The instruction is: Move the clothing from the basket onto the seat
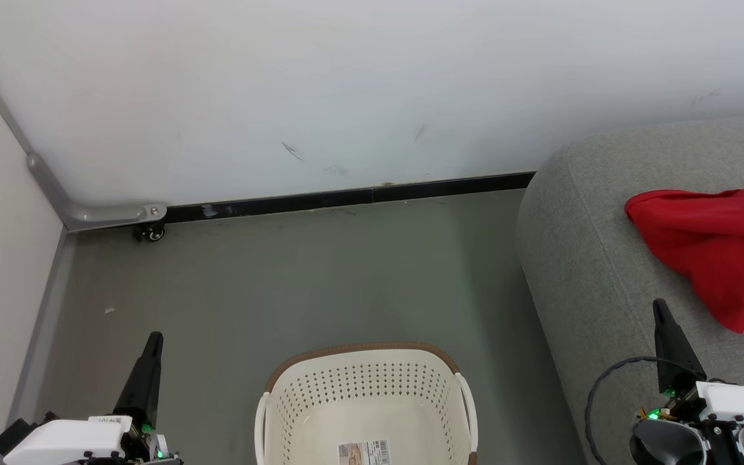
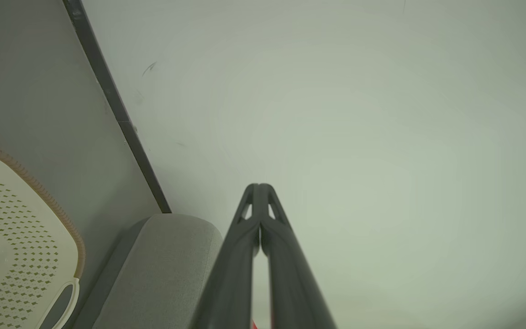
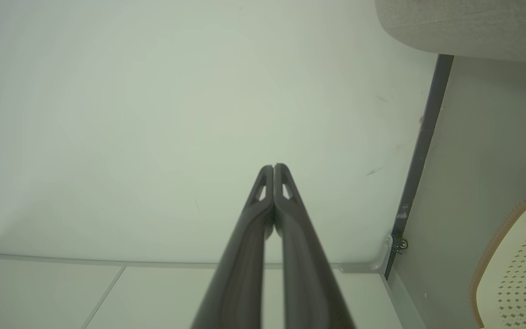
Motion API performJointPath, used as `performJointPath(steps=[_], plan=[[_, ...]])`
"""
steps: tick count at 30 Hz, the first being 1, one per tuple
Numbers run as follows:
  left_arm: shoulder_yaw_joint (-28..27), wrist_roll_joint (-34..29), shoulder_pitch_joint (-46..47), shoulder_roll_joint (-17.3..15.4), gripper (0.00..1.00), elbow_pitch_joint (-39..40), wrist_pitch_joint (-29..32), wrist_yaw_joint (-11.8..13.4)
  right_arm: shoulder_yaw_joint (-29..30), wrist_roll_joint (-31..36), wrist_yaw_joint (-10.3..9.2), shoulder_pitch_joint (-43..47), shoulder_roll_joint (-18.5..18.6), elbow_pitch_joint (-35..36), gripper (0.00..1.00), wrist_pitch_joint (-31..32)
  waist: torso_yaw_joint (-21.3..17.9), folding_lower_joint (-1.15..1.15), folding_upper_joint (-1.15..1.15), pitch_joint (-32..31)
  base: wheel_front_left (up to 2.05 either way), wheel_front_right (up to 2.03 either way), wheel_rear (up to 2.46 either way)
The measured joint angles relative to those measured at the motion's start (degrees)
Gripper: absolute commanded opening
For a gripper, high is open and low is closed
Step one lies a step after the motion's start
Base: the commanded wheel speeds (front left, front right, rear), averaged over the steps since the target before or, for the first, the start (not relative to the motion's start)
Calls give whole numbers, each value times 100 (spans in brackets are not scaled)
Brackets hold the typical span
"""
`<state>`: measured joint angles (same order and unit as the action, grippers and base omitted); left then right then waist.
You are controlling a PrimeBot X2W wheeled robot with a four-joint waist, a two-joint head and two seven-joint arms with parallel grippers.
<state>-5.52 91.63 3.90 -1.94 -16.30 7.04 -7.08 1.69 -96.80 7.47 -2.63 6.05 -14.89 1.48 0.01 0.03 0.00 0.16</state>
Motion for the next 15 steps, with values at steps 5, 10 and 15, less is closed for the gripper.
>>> performJointPath(steps=[5, 10, 15], plan=[[4, 0, 0, 0, 0, 2, 0, 0, 2, 0, 0, -1, 0, -3, 0, 2, 0, 0, 0, 0, 0, 0, 0], [9, 0, 0, 0, 0, 5, 0, 1, 5, 0, 0, -1, -1, -7, 0, 2, 0, -1, 0, 0, 0, 0, 0], [12, 0, 0, 0, 0, 8, -1, 0, 10, 0, 0, -1, -1, -8, 0, 2, 0, -1, 0, 1, 0, 0, 0]])
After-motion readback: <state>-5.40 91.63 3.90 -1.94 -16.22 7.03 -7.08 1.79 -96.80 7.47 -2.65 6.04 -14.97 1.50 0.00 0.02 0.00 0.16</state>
